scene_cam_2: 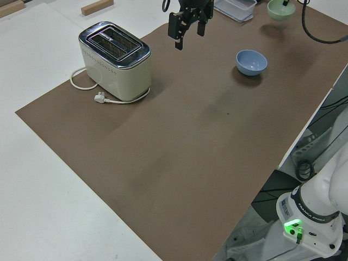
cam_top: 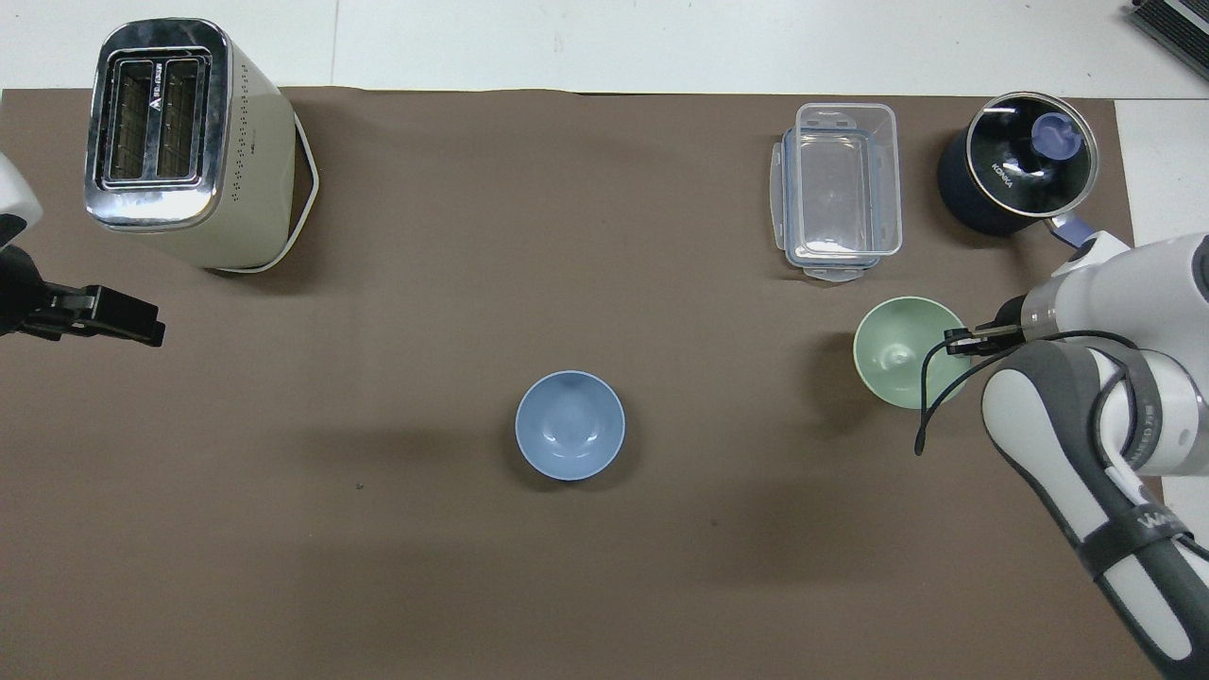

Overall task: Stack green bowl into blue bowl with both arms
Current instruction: 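Grasp the green bowl rim and carry it over the blue bowl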

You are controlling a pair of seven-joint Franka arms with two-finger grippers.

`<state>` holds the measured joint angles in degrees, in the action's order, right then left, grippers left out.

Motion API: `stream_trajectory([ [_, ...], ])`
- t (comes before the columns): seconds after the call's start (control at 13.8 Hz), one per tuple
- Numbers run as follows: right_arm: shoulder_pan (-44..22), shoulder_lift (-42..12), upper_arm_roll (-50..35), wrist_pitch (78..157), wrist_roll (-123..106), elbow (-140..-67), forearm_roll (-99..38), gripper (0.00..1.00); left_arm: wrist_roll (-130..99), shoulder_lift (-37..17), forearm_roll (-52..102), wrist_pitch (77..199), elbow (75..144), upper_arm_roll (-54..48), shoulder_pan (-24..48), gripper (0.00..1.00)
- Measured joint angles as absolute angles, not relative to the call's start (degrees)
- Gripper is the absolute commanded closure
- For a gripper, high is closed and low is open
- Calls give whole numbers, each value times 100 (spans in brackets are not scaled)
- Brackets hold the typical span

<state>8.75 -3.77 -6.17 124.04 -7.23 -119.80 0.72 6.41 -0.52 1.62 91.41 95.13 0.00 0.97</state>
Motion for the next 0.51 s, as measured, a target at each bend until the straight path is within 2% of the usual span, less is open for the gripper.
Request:
stream_trajectory([
  [0.51, -226, 58, -634, 11937, -62, -11975, -410, 100, 641, -52, 162, 9142, 9513, 0, 97, 0],
])
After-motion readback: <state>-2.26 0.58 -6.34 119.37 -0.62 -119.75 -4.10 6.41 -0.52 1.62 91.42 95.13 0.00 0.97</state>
